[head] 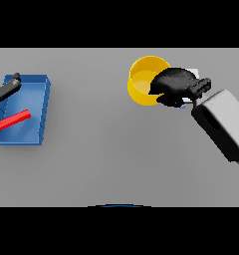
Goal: Pick up the red beaker and tilt it to pour out 1 green nut into yellow bowl. Pick up the yellow bowl and place it on the metallic measuring scale.
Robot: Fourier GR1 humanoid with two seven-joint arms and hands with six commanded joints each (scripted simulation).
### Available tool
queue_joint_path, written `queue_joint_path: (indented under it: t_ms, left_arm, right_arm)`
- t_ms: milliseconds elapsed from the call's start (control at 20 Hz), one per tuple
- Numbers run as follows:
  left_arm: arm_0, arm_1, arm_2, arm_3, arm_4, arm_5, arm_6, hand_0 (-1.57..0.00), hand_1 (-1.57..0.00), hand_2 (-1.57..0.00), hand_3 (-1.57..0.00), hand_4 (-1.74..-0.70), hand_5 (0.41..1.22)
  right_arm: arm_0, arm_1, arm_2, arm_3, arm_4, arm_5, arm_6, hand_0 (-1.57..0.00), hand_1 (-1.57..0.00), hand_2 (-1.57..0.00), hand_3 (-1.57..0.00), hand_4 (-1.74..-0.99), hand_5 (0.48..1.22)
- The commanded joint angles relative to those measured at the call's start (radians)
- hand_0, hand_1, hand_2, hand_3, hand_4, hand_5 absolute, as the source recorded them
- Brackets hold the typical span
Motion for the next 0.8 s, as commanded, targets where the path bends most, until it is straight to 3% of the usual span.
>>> queue_joint_path:
  t_ms: [0, 500, 750]
  left_arm:
    - [0.004, -0.001, -0.007, -0.007, -0.006, 0.006, 0.011, 0.0, 0.0, 0.0, 0.0, -0.8, 0.737]
    - [0.014, 0.014, -0.011, -0.042, -0.006, 0.016, 0.076, 0.0, 0.0, 0.0, 0.0, -0.83, 0.774]
    - [0.005, 0.018, -0.005, -0.037, -0.006, 0.016, 0.085, 0.0, 0.0, 0.0, 0.0, -0.82, 0.756]
  right_arm:
    - [-0.014, -0.016, -0.009, 0.036, 0.007, -0.026, -0.02, -1.57, -1.57, -1.57, -1.27, -1.719, 1.221]
    - [-0.065, -0.043, -0.051, 0.364, 0.008, -0.17, -0.072, -1.57, -1.57, -1.57, -1.17, -1.72, 1.221]
    - [-0.11, -0.004, -0.047, 0.564, 0.032, -0.261, -0.098, -1.57, -1.57, -1.57, -1.31, -1.723, 1.221]
